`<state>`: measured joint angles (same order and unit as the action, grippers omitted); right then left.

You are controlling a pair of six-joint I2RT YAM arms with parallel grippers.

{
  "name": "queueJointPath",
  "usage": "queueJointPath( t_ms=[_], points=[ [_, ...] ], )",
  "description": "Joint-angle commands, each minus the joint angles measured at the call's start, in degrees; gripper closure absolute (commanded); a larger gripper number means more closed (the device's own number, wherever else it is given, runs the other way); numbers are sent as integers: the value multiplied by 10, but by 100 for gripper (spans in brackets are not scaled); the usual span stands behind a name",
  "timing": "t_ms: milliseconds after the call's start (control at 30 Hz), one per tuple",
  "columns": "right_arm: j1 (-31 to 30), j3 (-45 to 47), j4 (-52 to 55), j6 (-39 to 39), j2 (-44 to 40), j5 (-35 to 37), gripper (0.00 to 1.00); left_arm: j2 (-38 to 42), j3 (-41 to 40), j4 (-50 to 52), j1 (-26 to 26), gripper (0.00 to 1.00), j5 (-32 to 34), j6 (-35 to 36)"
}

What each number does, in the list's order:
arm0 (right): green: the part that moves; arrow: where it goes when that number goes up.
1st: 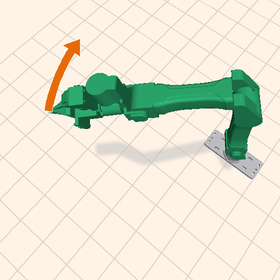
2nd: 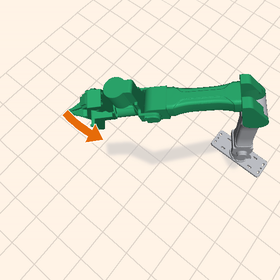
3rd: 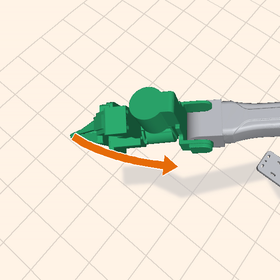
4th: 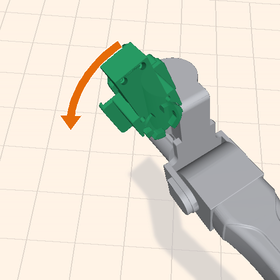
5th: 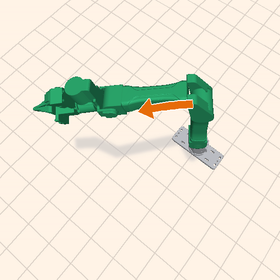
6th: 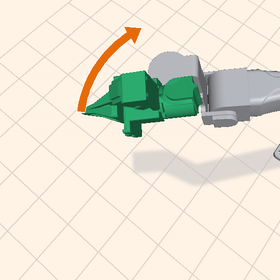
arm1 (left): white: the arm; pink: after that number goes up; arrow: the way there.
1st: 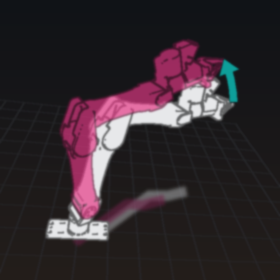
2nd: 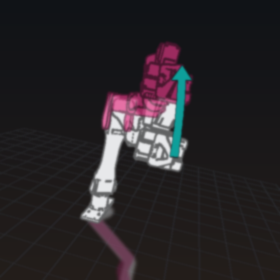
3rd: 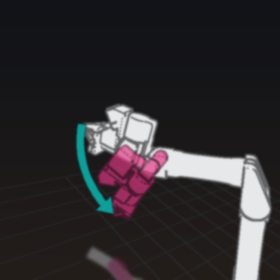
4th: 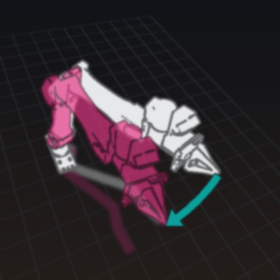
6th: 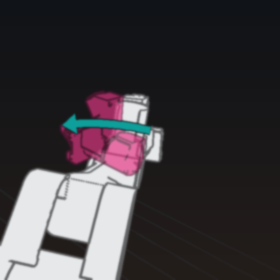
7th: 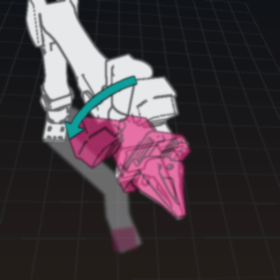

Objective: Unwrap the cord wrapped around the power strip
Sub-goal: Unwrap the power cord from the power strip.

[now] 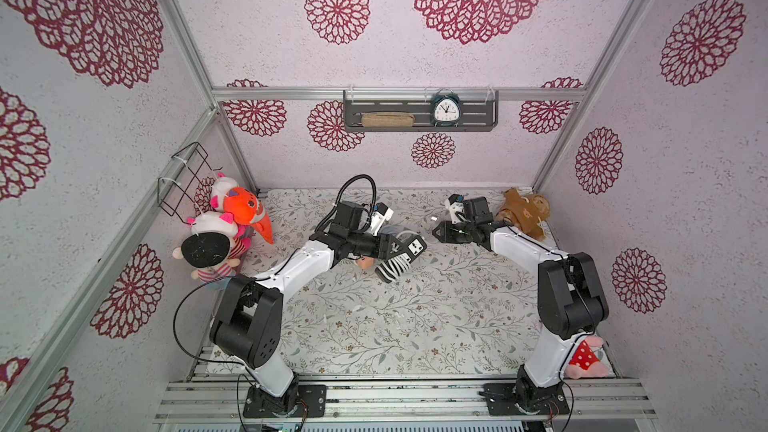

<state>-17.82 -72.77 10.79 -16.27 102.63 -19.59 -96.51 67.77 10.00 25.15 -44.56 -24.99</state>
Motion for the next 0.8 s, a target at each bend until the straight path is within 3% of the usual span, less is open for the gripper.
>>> queueJointPath(
  t_ms=[0, 67, 200, 467, 667, 767],
  points=[
    [5, -17, 15, 16, -56, -49, 31, -2, 17, -69, -3, 100, 14, -20],
    [11, -19, 23, 9, -71, -64, 21, -2, 14, -76, -4, 100, 22, -27],
    [23, -6, 27, -7, -109, -104, 19, -3, 6, -99, -4, 100, 53, -58],
    [25, 114, -133, -109, -176, -265, 40, -21, -41, -275, -4, 100, 133, -233],
    [16, 161, -242, -169, -178, -283, 43, -38, -53, -391, 3, 100, 131, -318],
    [13, 166, -285, -196, -164, -285, 37, -42, -62, -443, 6, 100, 137, -357]
  ],
)
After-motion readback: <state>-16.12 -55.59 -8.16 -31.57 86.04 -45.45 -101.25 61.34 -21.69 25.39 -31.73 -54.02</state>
